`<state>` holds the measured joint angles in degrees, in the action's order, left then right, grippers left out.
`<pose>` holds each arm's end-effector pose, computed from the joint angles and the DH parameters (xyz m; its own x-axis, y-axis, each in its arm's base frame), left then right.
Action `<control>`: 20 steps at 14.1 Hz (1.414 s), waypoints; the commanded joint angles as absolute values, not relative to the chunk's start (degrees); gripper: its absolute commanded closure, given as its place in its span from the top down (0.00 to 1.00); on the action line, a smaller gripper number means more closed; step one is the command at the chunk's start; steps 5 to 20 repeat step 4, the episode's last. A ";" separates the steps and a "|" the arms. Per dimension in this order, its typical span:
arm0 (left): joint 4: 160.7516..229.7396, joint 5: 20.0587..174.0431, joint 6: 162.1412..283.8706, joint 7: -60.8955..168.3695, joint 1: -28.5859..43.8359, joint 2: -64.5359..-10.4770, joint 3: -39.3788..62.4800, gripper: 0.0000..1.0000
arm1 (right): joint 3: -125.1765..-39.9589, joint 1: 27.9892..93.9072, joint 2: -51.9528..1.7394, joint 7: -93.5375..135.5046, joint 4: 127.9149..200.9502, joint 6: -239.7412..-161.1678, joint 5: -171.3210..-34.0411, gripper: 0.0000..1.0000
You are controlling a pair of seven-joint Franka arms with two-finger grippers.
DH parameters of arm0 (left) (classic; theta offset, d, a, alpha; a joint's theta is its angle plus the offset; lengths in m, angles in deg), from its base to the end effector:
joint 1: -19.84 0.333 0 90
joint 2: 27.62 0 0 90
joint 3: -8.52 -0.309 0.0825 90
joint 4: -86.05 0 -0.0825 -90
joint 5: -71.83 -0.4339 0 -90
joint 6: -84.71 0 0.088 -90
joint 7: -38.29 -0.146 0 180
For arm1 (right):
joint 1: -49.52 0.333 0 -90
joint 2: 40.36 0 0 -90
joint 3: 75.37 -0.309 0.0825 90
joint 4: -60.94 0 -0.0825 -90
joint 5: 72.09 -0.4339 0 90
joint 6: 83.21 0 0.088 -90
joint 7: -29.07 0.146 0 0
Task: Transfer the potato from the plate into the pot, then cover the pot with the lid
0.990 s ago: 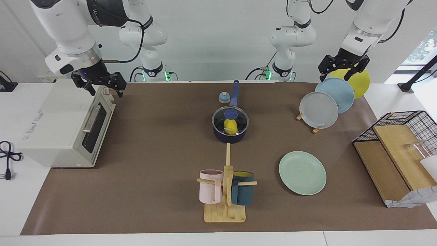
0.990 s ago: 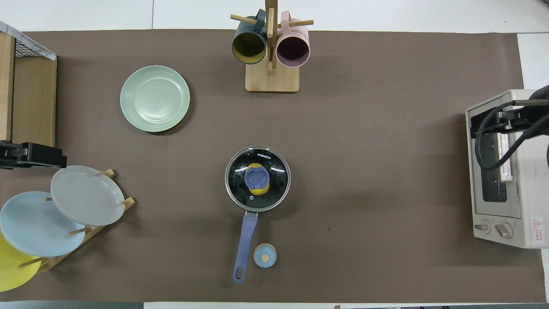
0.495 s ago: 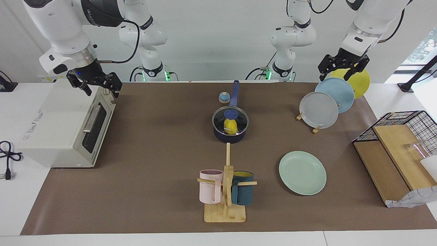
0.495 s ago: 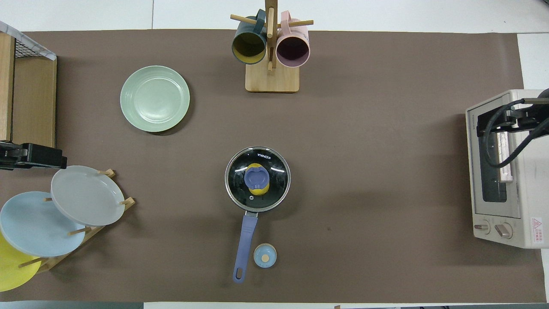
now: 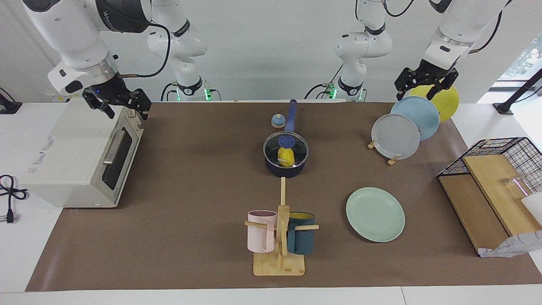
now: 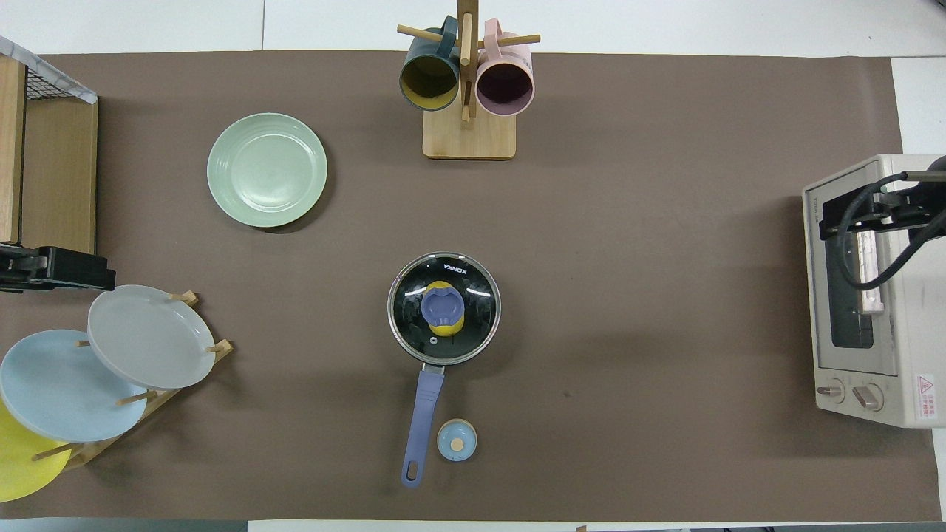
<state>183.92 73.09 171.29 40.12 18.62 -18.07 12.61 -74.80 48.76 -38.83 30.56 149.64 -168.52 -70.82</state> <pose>0.5421 -0.0563 0.5977 0.9977 -0.0606 -0.0311 -0.0604 -0.9981 0.0092 0.5999 -0.0172 0.5675 0.9951 -0.0509 -0.0851 -0.0490 -0.9985 0.0247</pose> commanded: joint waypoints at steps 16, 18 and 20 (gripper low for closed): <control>184.13 73.94 170.40 39.09 19.14 -17.51 12.57 1.00 | -75.19 47.94 -39.04 28.45 149.98 -168.64 -71.92 1.00; 184.13 73.94 170.40 39.09 19.14 -17.51 12.57 1.00 | -75.19 47.94 -39.04 28.45 149.98 -168.64 -71.92 1.00; 184.13 73.94 170.40 39.09 19.14 -17.51 12.57 1.00 | -75.19 47.94 -39.04 28.45 149.98 -168.64 -71.92 1.00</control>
